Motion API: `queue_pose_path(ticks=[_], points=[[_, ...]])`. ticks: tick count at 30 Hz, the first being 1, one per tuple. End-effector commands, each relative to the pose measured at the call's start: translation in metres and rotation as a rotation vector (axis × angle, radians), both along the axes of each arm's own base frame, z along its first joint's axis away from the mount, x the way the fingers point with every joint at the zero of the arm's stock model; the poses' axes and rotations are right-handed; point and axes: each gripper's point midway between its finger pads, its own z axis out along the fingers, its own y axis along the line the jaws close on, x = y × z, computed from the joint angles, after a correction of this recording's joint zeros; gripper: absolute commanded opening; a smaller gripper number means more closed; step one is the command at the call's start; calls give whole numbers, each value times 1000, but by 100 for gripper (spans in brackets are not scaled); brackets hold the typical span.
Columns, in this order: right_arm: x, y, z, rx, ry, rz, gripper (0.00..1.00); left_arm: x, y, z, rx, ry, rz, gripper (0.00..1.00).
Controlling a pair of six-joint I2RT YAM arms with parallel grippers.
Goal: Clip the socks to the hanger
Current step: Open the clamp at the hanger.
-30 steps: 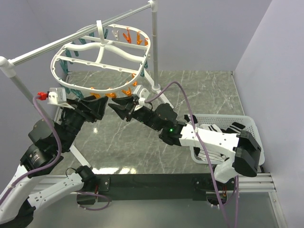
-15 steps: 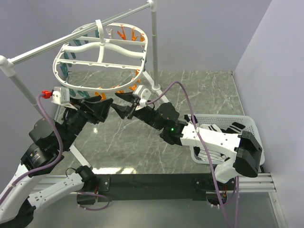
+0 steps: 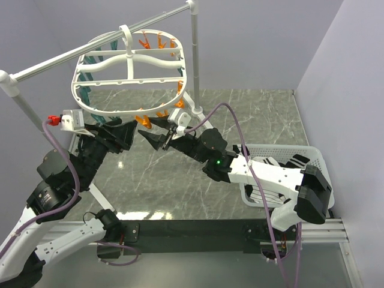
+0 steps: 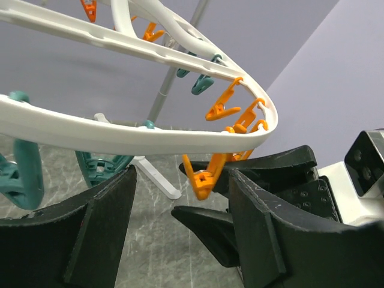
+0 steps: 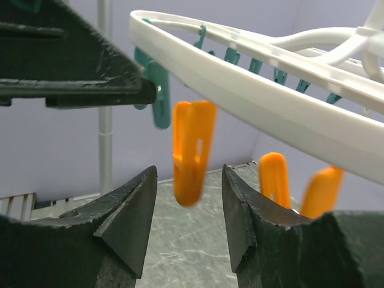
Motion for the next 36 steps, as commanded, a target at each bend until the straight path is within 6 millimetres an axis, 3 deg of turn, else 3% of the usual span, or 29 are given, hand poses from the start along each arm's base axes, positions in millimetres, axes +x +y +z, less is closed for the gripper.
queue_pose_path(ticks=[1, 8, 22, 36], points=[[-12, -12, 35, 76, -60, 27, 54, 4, 1, 6, 5, -37, 17, 68], [-10, -5, 36, 74, -55, 35, 51, 12, -15, 8, 39, -57, -17, 68], [-2, -3, 45, 112, -84, 0, 44, 10, -28, 11, 25, -80, -76, 69], [0, -5, 48, 136, -85, -11, 23, 19, -31, 5, 15, -40, -53, 68]])
